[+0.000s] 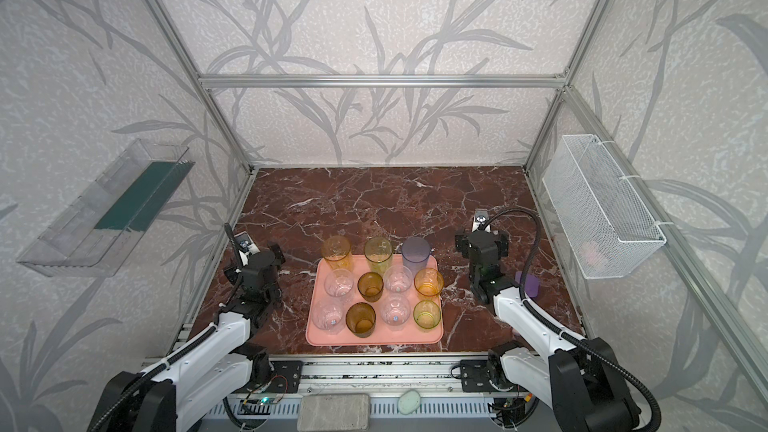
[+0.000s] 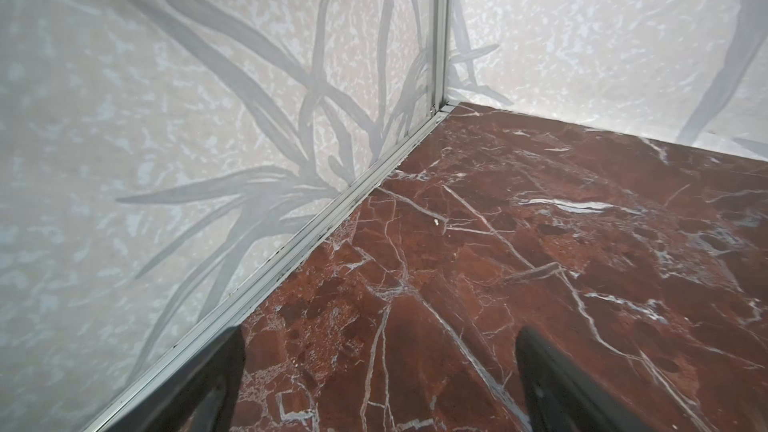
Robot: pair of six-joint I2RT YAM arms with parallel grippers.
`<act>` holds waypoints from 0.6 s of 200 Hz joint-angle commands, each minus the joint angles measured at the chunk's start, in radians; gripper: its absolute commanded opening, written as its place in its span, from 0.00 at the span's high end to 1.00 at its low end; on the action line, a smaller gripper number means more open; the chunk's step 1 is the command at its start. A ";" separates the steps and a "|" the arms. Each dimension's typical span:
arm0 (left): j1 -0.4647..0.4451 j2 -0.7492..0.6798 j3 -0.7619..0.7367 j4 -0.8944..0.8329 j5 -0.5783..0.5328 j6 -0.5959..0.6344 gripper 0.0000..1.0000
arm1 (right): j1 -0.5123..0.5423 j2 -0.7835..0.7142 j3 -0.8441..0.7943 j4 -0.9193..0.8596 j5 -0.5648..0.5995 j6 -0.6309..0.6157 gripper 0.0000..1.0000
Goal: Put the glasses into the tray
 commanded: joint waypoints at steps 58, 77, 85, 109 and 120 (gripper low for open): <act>0.023 0.392 -0.057 0.705 0.029 0.153 0.01 | -0.143 0.250 -0.088 0.479 -0.020 0.062 0.01; 0.024 0.504 -0.055 0.835 0.073 0.196 0.01 | -0.154 0.335 -0.072 0.507 -0.025 0.079 0.01; 0.024 0.565 -0.055 0.908 0.088 0.207 0.01 | -0.156 0.361 -0.079 0.544 -0.033 0.076 0.01; 0.021 0.616 -0.022 0.933 0.114 0.252 0.01 | -0.159 0.359 -0.100 0.579 -0.061 0.073 0.01; 0.021 0.623 -0.031 0.959 0.121 0.255 0.01 | -0.161 0.361 -0.105 0.594 -0.065 0.068 0.01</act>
